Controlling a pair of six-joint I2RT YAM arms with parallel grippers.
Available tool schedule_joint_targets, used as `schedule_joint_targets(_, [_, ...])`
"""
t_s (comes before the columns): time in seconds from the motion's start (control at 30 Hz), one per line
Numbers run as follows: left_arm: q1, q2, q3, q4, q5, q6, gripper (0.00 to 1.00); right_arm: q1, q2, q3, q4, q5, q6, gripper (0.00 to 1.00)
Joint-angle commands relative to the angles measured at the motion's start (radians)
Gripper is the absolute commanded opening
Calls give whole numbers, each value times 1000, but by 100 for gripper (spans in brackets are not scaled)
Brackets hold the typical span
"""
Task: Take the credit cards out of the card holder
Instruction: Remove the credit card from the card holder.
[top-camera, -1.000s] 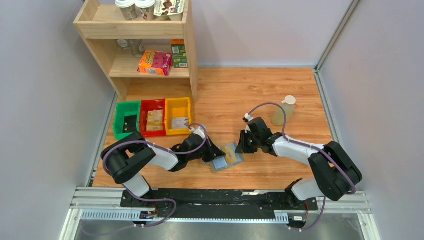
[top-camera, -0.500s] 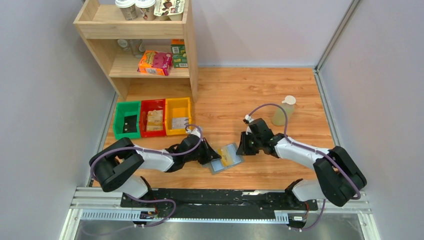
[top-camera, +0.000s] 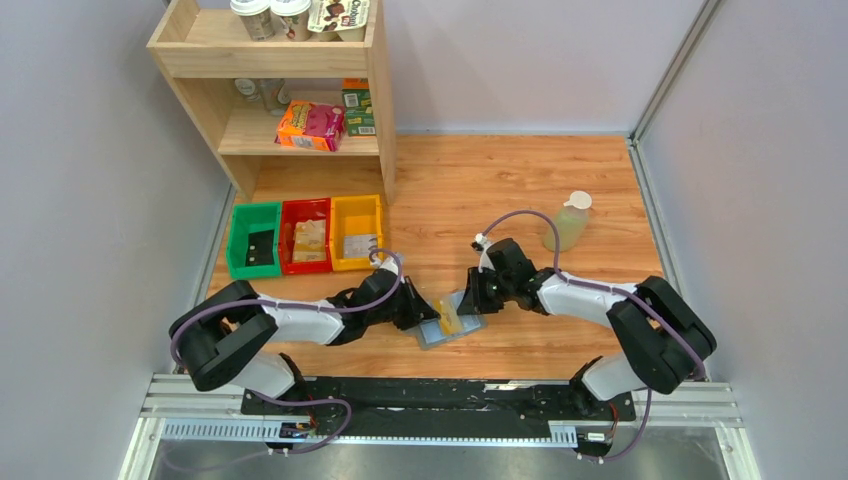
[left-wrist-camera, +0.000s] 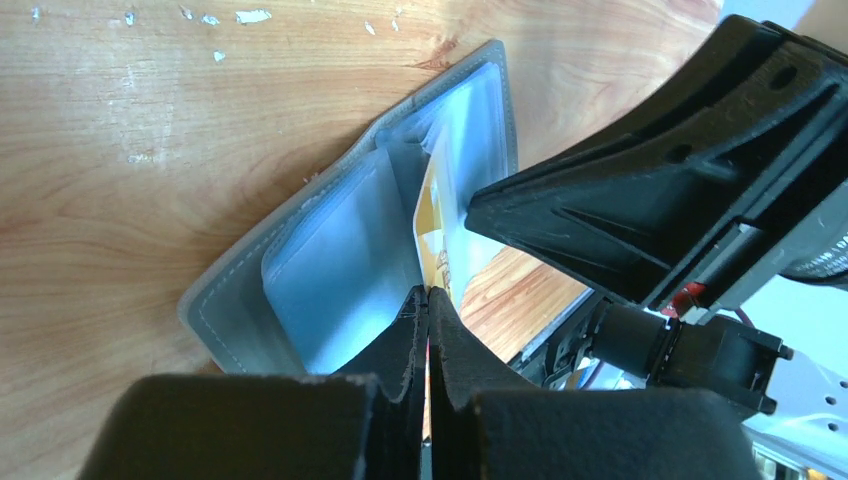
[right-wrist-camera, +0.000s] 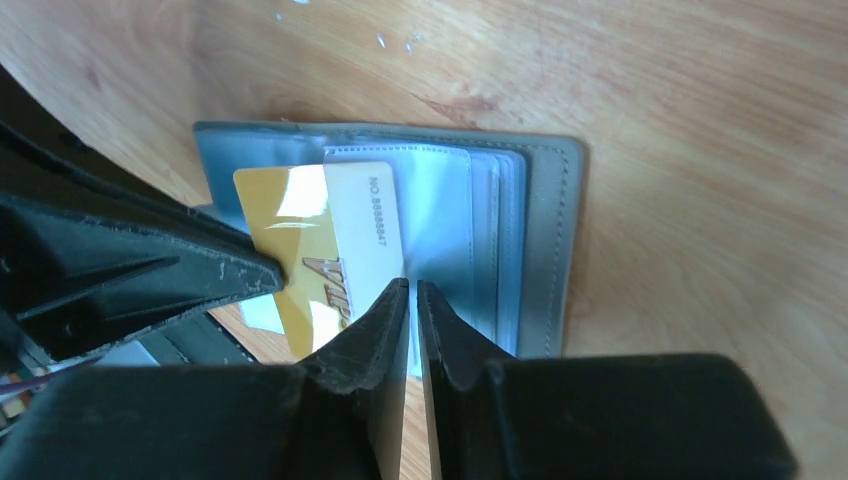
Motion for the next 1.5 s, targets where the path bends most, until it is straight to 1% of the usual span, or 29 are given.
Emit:
schedule_joint_targets(0.0, [-6, -65, -5, -67, -25, 37, 0, 2, 64, -2, 59, 5, 29, 16])
schedule_joint_targets(0.1, [-6, -85, -15, -76, -36, 39, 0, 2, 86, -13, 60, 11, 34, 16])
schedule_joint_targets(0.2, [-6, -64, -7, -66, -31, 42, 1, 2, 89, -22, 62, 9, 37, 16])
schedule_joint_targets(0.23, [-5, -56, -4, -58, -27, 43, 3, 2, 90, -22, 57, 9, 37, 16])
schedule_joint_targets(0.33, [-6, -27, 10, -44, -22, 39, 15, 2, 90, -24, 51, 11, 35, 15])
schedule_joint_targets(0.47, [-6, -10, 27, -34, -25, 39, 27, 2, 99, -28, 50, 13, 35, 15])
schedule_joint_targets(0.57, [-5, -2, 33, -34, -33, 37, 32, 2, 109, -32, 57, 9, 40, 15])
schedule_joint_targets(0.67, [-6, 13, 35, -24, -39, 31, 32, 2, 110, -33, 59, 8, 40, 15])
schedule_joint_targets(0.8, [-5, 30, 28, 19, -39, 7, 32, 2, 109, -33, 57, 12, 40, 15])
schedule_joint_targets(0.87, [-6, 34, 24, 34, -40, -7, 25, 2, 110, -33, 54, 16, 40, 15])
schedule_joint_targets(0.9, [-6, 31, 19, 40, -43, -15, 18, 2, 110, -33, 51, 20, 40, 15])
schedule_joint_targets(0.93, [-6, 22, 15, 43, -46, -18, 15, 2, 109, -33, 50, 23, 38, 15])
schedule_joint_targets(0.97, [-6, 18, 7, 40, -49, -24, 10, 2, 107, -35, 45, 28, 38, 14])
schedule_joint_targets(1.1, [-6, -56, -21, 6, -66, -32, 0, 0, 104, -32, 28, 51, 35, 14])
schedule_joint_targets(1.27, [-5, -157, -57, -95, -82, -24, 0, 0, 78, -22, 1, 85, 32, 14])
schedule_joint_targets(1.4, [-6, -284, -97, -176, -97, -13, 0, 0, 32, 8, -48, 97, 17, 14])
schedule_joint_targets(1.47, [-5, -367, -117, -214, -145, 2, 0, 0, -17, 21, -61, 80, 6, 15])
